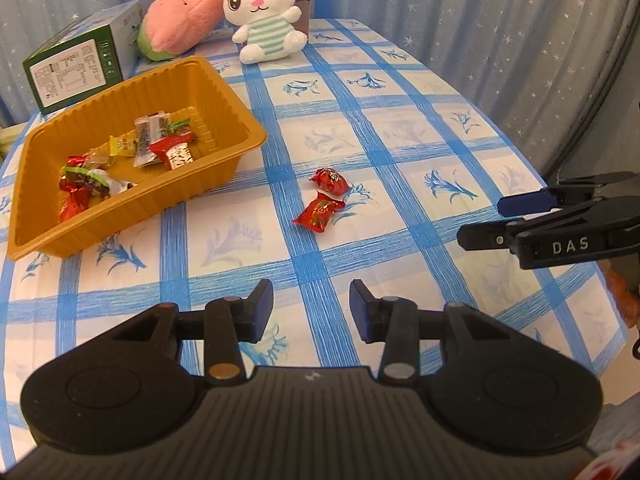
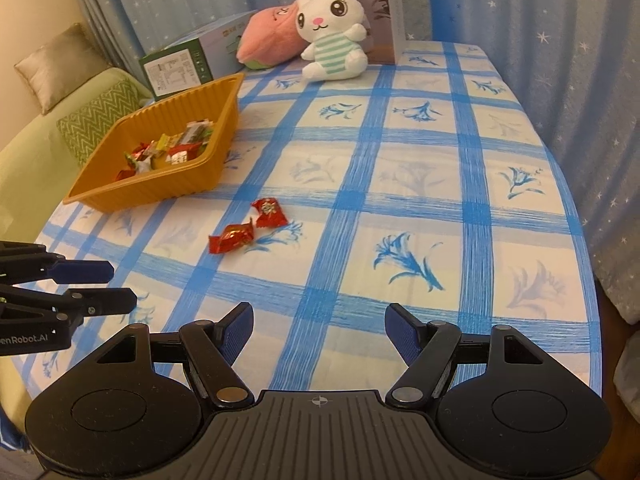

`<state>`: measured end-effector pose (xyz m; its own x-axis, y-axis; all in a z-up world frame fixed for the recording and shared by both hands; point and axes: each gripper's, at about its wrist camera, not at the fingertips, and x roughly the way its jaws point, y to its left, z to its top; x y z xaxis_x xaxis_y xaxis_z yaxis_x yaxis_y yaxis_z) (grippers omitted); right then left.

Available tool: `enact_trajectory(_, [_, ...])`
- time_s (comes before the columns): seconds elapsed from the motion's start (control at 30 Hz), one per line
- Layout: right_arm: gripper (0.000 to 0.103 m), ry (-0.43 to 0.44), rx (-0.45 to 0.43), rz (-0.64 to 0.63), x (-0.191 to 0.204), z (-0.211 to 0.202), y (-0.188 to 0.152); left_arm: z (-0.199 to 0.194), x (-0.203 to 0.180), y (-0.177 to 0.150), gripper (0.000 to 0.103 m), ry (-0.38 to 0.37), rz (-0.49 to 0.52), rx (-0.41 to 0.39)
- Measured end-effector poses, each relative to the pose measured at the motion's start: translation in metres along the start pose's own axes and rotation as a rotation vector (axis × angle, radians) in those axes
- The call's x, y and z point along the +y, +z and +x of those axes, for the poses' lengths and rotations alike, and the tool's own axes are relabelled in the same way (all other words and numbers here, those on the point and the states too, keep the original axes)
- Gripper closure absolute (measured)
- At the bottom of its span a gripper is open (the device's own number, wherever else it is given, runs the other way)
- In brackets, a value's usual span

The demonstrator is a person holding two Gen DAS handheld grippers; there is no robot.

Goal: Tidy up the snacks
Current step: 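Move the left gripper to the red candy packet and grasp it, then grasp the second red candy with the right gripper while the left gripper holds its packet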

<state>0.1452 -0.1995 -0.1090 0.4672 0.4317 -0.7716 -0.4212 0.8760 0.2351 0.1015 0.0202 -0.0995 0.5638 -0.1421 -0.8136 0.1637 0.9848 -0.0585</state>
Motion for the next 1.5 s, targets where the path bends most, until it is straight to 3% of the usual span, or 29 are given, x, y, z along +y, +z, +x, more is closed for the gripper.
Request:
enact_trajectory(0.63, [0.03,-0.055,-0.007,0.098,-0.029,0.012,0.009,0.07,-0.003,0.044,0.065,-0.046,0.159,0.006])
enact_trajectory(1.07, [0.03,-0.089,-0.004,0.15,-0.042,0.012,0.009,0.109,-0.008,0.058,0.066,-0.05,0.22,0.077])
enact_trajectory(1.23, [0.03,-0.086,-0.006,0.153,-0.043,0.015,0.011,0.109,-0.004,0.058,0.081,-0.059,0.201,0.081])
enact_trajectory(1.5, [0.031,-0.063,-0.018,0.107,-0.037,0.022,0.02,0.1,0.004,0.054,0.084,-0.047,0.157,0.061])
